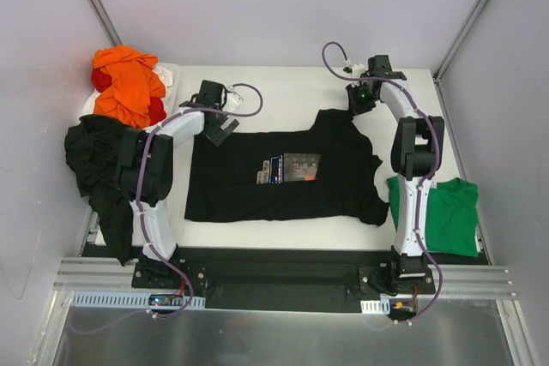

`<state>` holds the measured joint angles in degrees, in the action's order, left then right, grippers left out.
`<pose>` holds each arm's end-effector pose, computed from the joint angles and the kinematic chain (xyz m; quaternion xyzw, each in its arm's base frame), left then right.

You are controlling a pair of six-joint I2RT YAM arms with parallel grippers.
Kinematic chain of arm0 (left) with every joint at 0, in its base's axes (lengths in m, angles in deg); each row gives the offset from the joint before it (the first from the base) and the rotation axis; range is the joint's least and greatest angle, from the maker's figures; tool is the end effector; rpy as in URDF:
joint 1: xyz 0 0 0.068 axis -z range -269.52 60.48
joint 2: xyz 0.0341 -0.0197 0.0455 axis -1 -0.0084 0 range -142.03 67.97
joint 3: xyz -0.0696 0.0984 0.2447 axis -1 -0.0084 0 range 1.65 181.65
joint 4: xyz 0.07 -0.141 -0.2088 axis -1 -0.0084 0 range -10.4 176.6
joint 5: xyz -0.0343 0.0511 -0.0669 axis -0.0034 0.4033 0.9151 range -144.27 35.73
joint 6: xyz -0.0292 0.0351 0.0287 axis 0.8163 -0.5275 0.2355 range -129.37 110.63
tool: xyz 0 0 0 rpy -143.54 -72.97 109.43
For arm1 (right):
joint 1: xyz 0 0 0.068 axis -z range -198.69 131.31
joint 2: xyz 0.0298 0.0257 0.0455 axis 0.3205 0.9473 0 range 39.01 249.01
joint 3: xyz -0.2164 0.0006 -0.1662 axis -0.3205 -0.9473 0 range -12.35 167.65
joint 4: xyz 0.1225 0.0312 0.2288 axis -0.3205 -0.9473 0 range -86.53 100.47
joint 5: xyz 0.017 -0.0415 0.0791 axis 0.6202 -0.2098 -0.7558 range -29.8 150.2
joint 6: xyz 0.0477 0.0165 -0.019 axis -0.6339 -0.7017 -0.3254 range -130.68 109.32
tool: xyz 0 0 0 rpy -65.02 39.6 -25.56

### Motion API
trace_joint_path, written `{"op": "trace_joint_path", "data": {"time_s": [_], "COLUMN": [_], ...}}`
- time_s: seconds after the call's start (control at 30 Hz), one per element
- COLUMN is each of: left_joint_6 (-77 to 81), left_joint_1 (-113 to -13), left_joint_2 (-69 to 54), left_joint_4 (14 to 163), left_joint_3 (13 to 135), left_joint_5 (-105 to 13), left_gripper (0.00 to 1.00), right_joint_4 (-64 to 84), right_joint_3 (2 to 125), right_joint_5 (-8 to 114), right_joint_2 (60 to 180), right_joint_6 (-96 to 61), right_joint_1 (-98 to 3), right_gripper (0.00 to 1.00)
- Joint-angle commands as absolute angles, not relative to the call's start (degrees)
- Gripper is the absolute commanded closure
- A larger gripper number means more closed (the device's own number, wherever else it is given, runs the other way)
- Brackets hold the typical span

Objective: Fold and stack the t-shirts
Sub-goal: Grap the side of the flattened tshirt furthest away from the robot with both arms

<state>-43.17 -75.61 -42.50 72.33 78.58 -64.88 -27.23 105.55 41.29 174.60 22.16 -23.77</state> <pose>0.4121 -0.0952 0.1946 0.3453 0.8631 0.1469 0.3382 0.5184 0.0577 0.1924 -0.3522 0.8748 0.0818 0.3226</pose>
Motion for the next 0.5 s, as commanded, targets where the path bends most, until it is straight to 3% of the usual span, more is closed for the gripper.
{"op": "trace_joint_path", "data": {"time_s": [0.0,0.47], "left_joint_6": [-37.42,-33.63], "left_joint_1": [-79.49,-82.04], "left_joint_2": [-44.00,-52.70], "left_joint_4": [65.17,55.67], "left_joint_3": [84.35,92.79], "left_joint_5": [-55.69,-48.39], "left_gripper": [0.01,0.01], "right_joint_4": [-28.64,-27.94], "right_joint_3": [103.93,99.80], "right_joint_5": [40.08,39.20], "right_joint_2": [171.29,168.57], "right_joint_6": [23.68,24.04], "right_joint_1": [-24.49,-25.11], "right_gripper": [0.99,0.99]}}
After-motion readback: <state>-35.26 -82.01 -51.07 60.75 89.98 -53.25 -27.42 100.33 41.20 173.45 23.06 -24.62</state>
